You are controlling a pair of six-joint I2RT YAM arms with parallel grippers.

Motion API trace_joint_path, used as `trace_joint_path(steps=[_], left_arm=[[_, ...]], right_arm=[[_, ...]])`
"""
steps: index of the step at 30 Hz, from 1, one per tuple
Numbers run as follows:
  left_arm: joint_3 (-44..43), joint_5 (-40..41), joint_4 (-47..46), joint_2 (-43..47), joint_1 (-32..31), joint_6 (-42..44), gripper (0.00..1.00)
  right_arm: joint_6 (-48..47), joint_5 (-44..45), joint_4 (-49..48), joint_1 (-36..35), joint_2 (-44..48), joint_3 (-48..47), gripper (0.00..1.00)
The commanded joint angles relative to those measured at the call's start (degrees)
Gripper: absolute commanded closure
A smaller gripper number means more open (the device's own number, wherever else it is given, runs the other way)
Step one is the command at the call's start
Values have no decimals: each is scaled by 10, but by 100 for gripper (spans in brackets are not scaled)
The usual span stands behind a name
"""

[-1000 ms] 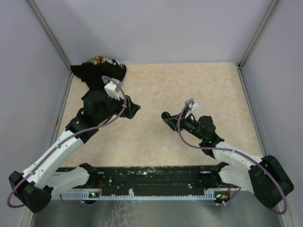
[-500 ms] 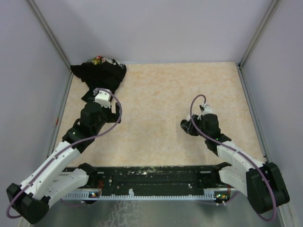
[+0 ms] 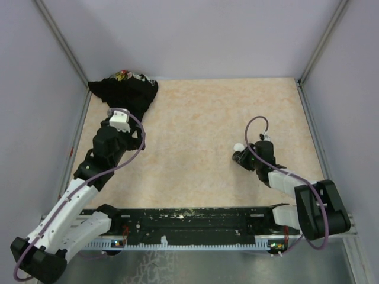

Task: Insert the wireless bluetooth earbuds into the charging case
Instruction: Place the charging case at the center of the board.

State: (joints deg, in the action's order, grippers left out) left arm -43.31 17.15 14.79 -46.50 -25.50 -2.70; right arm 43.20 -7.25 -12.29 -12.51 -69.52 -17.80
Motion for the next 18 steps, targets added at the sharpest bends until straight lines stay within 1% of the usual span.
trace_joint_path(steps=[1, 5, 6, 8, 10, 11, 12, 14, 18], left_arm=[[5, -29, -20, 2, 23, -1, 0], [-2, -50, -16, 1, 42, -9, 0], [0, -55, -17, 5, 46, -12, 0], [8, -61, -27, 14, 54, -13, 0], [6, -67, -29, 18, 63, -17, 0], [3, -70, -25, 20, 67, -20, 0], [-2, -74, -19, 21, 69, -25, 0], [-10, -75, -3, 35, 71, -39, 0], [-2, -83, 7, 100, 71, -61, 0]], right_arm=[[21, 46, -3, 17, -44, -23, 89], [17, 54, 13, 24, -54, -49, 65], [11, 50, 22, 24, -52, -52, 61], [2, 34, 35, 24, -36, -49, 53], [2, 10, 43, 25, -13, -36, 42], [2, -1, 49, 24, 4, -30, 38], [-1, -13, 56, 25, 17, -27, 35], [-6, -31, 75, 24, 50, -21, 33], [-22, -46, 124, 24, 146, -16, 28]])
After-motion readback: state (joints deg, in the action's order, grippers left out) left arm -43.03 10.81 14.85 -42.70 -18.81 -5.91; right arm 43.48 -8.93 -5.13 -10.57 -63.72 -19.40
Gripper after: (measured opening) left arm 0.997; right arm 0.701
